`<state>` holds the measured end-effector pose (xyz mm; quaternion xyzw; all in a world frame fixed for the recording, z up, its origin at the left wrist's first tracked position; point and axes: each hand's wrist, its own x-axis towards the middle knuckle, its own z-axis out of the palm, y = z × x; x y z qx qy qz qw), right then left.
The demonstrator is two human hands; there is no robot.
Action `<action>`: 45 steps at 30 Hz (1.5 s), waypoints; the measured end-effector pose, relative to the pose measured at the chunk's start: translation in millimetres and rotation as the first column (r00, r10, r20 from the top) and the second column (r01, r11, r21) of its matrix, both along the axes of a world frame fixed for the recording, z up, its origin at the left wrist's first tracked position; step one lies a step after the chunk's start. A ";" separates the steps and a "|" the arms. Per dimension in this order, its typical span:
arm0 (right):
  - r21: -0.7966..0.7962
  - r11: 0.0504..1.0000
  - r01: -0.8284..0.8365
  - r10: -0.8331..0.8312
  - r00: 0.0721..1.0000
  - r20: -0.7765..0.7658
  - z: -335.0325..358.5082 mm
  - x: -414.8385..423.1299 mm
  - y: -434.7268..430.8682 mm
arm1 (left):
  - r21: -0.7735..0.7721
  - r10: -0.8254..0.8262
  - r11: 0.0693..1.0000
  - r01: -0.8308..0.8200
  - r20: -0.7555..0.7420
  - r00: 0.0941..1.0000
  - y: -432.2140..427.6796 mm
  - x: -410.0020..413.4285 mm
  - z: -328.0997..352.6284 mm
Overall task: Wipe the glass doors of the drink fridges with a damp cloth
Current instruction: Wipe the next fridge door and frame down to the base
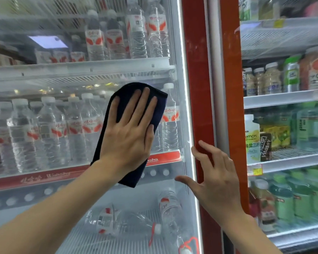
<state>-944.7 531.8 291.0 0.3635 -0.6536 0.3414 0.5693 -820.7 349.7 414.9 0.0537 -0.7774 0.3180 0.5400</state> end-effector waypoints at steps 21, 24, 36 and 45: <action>-0.036 0.954 -0.296 0.297 0.932 0.209 -13.9 -22.1 24.3 | -0.167 0.009 0.986 0.015 0.141 0.990 27.2 -26.3 -9.5; -0.035 0.951 -0.308 0.308 0.925 0.223 -15.7 -21.4 24.9 | -0.086 -0.026 0.996 0.032 0.073 0.997 36.7 -31.9 -37.5; -0.137 0.962 -0.237 0.265 0.932 0.246 -43.9 -29.8 39.7 | -0.211 -0.025 0.974 0.078 0.240 0.970 56.6 -50.1 -44.5; -0.141 0.968 -0.210 0.244 0.922 0.300 -47.5 -23.9 42.7 | 0.338 -0.029 0.937 0.085 -0.166 0.986 114.6 -94.6 -111.4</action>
